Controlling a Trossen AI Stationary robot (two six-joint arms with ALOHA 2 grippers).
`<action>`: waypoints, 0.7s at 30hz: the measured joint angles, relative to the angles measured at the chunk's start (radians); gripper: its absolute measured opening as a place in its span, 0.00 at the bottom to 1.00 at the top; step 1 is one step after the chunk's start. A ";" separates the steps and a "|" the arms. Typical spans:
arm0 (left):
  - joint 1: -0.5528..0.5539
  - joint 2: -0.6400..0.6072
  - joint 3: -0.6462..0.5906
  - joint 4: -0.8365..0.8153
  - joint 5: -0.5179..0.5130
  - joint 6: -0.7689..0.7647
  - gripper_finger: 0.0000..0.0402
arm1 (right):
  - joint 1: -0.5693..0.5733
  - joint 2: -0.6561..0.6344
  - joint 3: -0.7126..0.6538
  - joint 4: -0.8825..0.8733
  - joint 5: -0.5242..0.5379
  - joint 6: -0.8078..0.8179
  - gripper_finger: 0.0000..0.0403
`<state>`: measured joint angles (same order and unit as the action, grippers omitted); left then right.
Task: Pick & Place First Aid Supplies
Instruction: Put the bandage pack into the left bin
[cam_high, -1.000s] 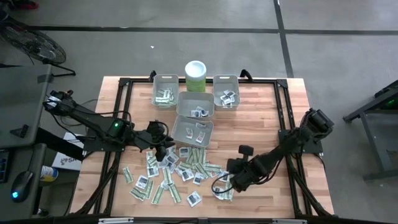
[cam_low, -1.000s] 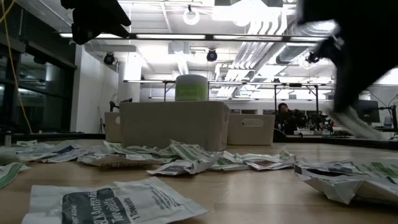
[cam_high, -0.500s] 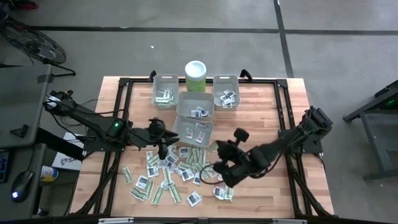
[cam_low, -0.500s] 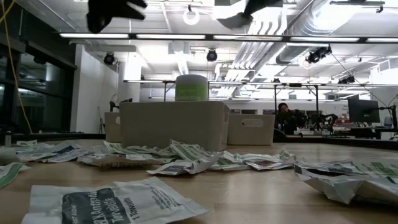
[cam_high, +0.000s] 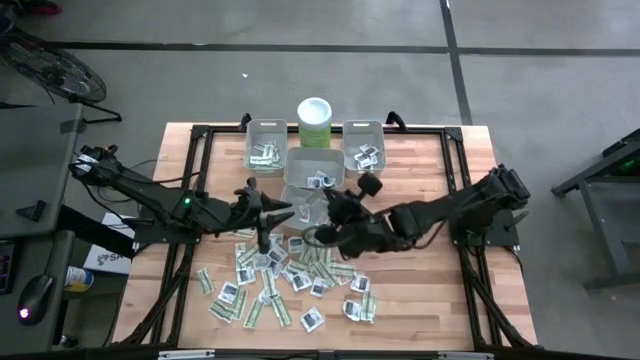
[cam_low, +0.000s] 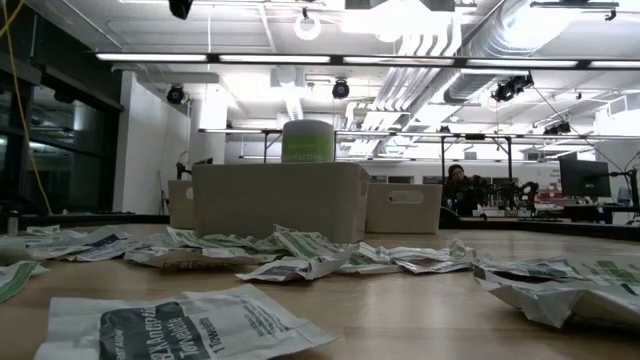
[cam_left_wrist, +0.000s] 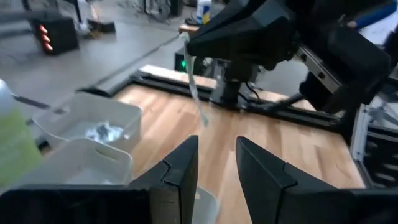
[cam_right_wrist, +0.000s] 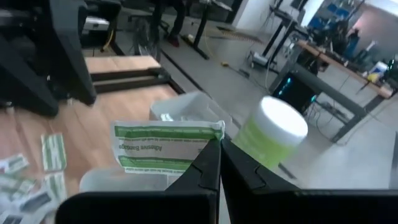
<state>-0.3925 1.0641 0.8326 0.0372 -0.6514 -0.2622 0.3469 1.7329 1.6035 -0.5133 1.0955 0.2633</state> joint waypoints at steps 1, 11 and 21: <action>0.000 0.000 0.000 0.012 -0.021 0.012 0.27 | -0.008 0.000 0.000 0.035 -0.005 -0.038 0.00; 0.005 0.000 0.000 0.048 -0.127 0.034 0.27 | -0.066 0.000 0.000 0.277 -0.057 -0.278 0.00; 0.087 0.001 0.000 0.095 -0.081 0.022 0.27 | -0.089 0.000 0.000 0.327 -0.139 -0.316 0.00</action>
<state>-0.3054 1.0649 0.8326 0.1318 -0.7321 -0.2398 0.2574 1.7325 1.6035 -0.1858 0.9567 -0.0531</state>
